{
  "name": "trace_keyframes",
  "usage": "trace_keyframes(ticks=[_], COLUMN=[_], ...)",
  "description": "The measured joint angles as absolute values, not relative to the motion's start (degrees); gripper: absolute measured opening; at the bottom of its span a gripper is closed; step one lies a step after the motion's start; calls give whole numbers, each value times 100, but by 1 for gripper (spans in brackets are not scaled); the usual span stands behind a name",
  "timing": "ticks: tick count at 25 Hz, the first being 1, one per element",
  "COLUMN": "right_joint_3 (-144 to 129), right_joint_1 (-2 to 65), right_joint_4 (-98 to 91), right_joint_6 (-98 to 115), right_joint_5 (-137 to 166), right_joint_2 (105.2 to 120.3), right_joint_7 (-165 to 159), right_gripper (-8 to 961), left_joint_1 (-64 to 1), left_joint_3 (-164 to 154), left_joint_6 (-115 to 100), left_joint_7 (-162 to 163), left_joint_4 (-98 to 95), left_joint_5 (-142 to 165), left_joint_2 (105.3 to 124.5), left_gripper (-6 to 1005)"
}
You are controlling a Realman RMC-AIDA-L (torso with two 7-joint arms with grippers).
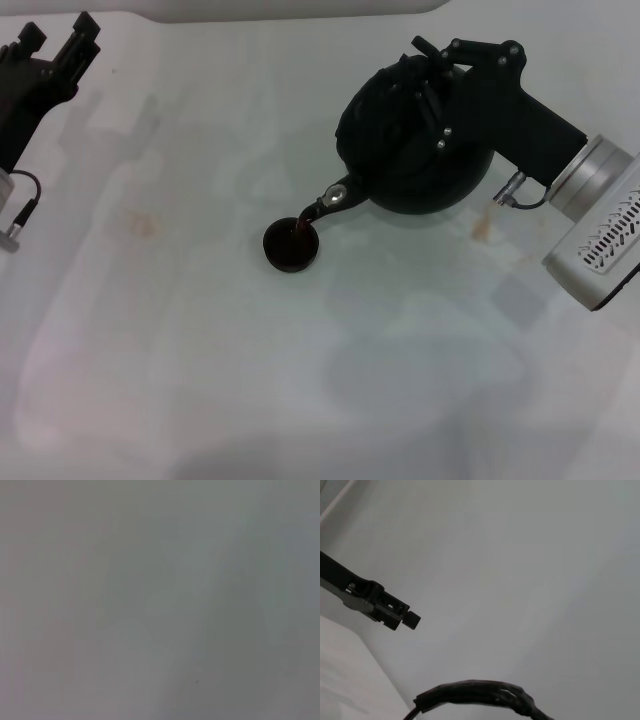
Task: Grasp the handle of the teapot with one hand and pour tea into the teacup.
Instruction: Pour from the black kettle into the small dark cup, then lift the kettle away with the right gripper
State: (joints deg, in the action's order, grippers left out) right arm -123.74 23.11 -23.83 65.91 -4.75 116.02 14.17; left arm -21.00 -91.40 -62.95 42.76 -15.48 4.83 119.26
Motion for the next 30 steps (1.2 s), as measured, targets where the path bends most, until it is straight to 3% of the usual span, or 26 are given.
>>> trace_keyframes(ticks=[30], right_joint_3=[-12378], right_joint_1=[2302], right_joint_4=[-2424], right_joint_6=[6583], right_joint_5=[-474], right_joint_2=[11601], right_joint_7=[1652], right_gripper=[118], left_joint_1=[-2107], left_joint_3=[-9140], left_joint_6=[-6301], left_joint_7=[4298], left_joint_4=[-1545], left_joint_5=[474], left_joint_2=[11926], left_gripper=[819])
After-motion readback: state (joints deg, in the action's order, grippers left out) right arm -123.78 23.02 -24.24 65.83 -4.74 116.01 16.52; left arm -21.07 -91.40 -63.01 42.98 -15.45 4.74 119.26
